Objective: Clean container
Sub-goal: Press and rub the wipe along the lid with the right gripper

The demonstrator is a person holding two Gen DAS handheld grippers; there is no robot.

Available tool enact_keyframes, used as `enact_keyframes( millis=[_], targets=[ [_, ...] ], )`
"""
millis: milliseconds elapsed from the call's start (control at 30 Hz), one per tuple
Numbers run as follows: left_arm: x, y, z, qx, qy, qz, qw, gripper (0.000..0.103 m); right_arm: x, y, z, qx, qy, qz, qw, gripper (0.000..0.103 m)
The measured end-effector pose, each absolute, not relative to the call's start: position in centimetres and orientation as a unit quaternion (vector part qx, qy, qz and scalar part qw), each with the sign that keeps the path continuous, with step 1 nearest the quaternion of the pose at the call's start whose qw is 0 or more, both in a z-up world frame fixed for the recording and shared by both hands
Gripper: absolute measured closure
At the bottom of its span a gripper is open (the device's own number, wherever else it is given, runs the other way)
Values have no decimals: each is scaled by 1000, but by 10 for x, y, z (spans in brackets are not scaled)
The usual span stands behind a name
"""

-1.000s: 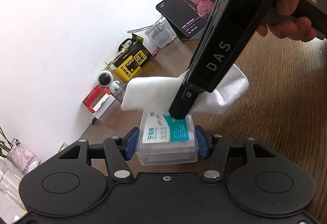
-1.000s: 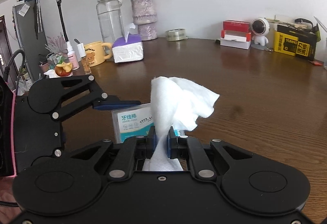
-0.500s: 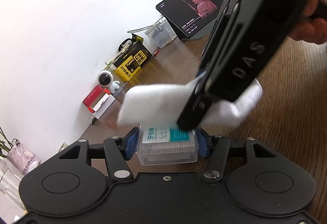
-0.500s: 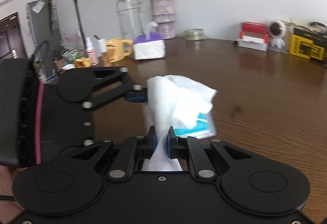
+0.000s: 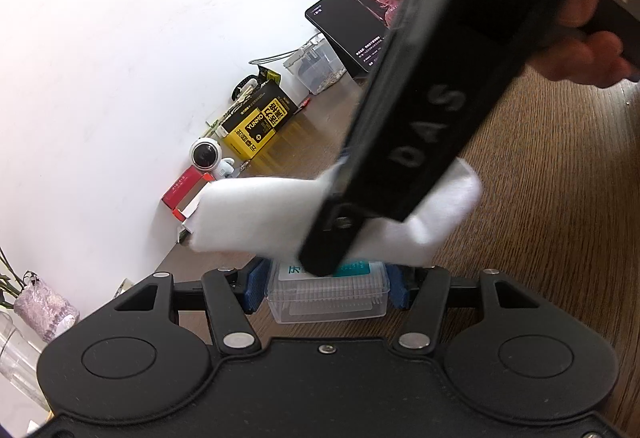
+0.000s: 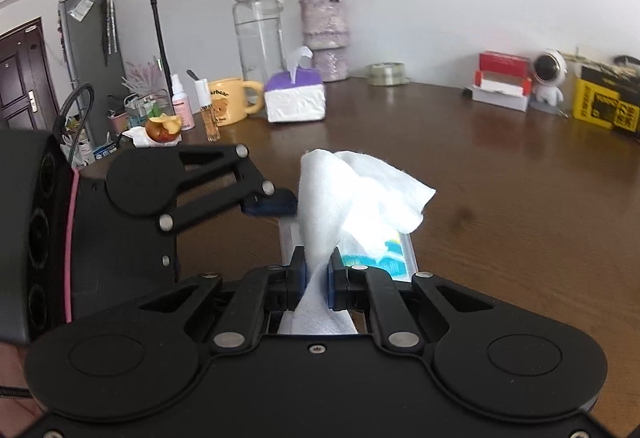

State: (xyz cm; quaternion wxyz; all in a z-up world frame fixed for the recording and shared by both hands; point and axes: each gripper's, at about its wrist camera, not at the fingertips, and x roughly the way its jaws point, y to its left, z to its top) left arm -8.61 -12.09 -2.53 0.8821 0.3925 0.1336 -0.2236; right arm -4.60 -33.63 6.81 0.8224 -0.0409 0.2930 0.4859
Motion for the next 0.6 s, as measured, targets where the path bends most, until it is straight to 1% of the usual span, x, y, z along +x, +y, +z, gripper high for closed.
enact_keyframes(
  millis=[233, 600],
  targets=[
    [-88, -122, -25, 392, 134, -224, 882, 46, -44, -328, 73, -45, 283, 493, 822, 93],
    [-91, -124, -26, 392, 134, -224, 882, 46, -56, -347, 61, -35, 308, 484, 819, 93]
  ],
)
